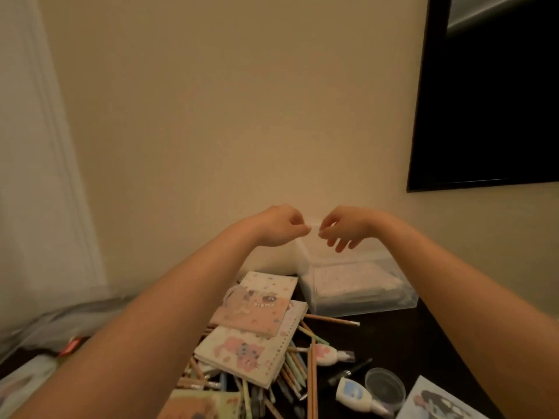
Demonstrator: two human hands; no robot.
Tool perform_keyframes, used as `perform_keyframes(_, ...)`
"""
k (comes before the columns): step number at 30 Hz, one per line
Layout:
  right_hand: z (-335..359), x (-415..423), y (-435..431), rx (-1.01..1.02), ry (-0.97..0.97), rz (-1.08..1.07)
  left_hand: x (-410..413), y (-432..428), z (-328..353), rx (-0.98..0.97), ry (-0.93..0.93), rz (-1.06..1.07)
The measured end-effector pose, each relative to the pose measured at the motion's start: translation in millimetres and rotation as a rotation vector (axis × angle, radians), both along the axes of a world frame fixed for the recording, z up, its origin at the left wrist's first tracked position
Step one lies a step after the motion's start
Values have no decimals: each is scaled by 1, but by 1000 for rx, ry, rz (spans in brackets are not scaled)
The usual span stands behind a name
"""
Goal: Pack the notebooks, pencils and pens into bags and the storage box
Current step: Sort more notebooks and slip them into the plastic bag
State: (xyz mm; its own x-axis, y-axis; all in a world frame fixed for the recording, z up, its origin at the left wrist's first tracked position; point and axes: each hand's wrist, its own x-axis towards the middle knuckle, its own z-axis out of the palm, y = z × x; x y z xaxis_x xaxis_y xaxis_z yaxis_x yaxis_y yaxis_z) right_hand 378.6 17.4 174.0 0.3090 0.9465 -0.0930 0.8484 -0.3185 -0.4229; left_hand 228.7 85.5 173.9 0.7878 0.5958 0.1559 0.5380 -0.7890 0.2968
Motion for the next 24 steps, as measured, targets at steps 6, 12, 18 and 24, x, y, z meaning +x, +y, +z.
perform_keyframes(6,-30,-81,-31,16,-170,193,-85,-38,-37,-24,197,-1)
perform_keyframes(12,-79,-153,-69,-49,-141,322,-165,-60,-83,-142,317,64)
perform_keyframes(18,-146,-189,-85,-42,-128,283,-222,-71,-134,-248,260,225)
perform_keyframes(24,-198,-207,-99,92,-193,154,-257,-70,-191,-3,279,524)
